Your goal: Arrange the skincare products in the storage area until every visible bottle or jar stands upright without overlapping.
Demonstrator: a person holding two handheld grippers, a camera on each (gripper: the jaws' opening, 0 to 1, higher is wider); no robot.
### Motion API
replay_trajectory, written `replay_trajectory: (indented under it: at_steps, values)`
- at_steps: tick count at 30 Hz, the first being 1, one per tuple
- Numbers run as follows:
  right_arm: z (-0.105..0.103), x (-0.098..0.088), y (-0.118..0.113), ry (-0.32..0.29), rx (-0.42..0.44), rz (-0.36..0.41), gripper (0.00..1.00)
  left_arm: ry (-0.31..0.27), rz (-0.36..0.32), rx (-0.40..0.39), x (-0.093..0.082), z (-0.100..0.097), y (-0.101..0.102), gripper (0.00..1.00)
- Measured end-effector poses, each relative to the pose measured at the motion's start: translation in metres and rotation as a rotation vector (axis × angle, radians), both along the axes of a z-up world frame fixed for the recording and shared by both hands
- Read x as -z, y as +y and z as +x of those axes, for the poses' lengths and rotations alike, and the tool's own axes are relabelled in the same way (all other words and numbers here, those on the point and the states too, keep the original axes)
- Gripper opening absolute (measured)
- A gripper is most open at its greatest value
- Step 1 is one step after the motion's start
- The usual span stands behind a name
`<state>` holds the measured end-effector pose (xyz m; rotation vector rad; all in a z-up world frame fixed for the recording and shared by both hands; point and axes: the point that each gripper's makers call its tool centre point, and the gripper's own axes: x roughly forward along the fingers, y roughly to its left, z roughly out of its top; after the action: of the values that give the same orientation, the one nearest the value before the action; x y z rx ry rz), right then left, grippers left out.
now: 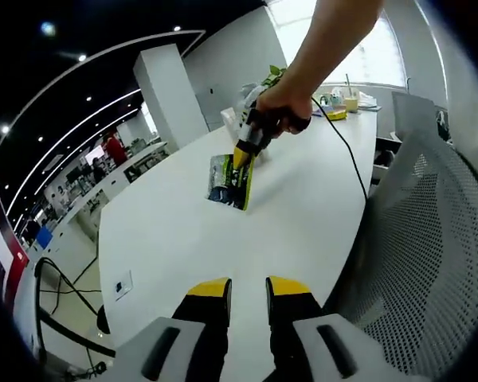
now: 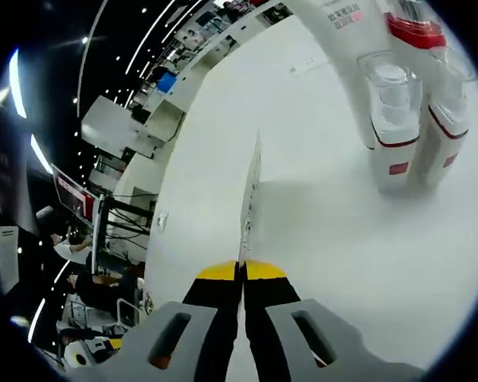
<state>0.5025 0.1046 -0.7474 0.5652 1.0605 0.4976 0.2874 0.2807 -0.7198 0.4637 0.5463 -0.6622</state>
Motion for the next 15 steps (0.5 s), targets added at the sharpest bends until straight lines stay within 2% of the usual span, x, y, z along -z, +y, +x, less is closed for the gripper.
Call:
replay_trajectory:
  at_steps: [3, 8, 13, 15]
  values:
    - [0.007, 0.014, -0.018, 0.019, 0.038, -0.1, 0.0, 0.004, 0.009, -0.005, 0.001, 0.001, 0.002, 0.18]
    - [0.028, 0.019, -0.039, -0.001, 0.116, -0.163, 0.0, 0.01, 0.008, -0.016, 0.002, 0.001, 0.003, 0.17]
    - [0.035, 0.026, -0.049, -0.018, 0.114, -0.237, 0.03, 0.017, 0.018, -0.024, 0.005, 0.001, 0.005, 0.16]
    - [0.034, 0.031, -0.054, -0.035, 0.075, -0.3, 0.05, 0.019, 0.018, -0.025, 0.005, 0.001, 0.005, 0.15]
